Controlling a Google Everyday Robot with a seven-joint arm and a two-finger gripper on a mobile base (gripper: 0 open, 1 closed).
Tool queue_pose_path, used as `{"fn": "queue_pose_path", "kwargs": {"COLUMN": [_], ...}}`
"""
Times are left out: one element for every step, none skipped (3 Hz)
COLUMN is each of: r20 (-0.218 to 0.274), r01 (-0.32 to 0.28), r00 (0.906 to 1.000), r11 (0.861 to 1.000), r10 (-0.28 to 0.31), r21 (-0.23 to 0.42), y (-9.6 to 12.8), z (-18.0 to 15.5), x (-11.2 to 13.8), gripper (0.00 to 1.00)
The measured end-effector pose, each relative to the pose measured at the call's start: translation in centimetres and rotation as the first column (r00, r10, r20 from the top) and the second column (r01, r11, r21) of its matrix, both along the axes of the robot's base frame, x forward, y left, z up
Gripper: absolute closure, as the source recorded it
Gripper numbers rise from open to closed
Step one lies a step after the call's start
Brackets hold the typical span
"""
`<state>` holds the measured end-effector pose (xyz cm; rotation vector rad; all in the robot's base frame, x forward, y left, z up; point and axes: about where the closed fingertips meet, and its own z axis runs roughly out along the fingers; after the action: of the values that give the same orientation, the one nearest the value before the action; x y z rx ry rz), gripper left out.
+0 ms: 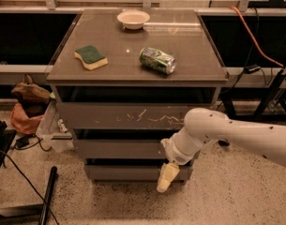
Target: Open middle drawer
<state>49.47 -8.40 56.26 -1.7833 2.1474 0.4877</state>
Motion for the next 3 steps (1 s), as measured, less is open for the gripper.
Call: {"fn": "queue_pose_path", "kwargs": {"r20": [0.011, 0.038, 0.05], "r01": [0.116, 0.22, 0.262], "r00": [0.993, 0.9722, 0.9575], "r11": [0.988, 0.957, 0.929], "r10": [-0.118, -0.231, -0.284], "r21": [0.099, 0.189, 0.261], "y": [0.3, 0.6, 0.9], "z": [-3.9, -7.7, -10.2], "x": [3.4, 6.6, 8.8], "gripper": [0.0, 0.0, 0.0]}}
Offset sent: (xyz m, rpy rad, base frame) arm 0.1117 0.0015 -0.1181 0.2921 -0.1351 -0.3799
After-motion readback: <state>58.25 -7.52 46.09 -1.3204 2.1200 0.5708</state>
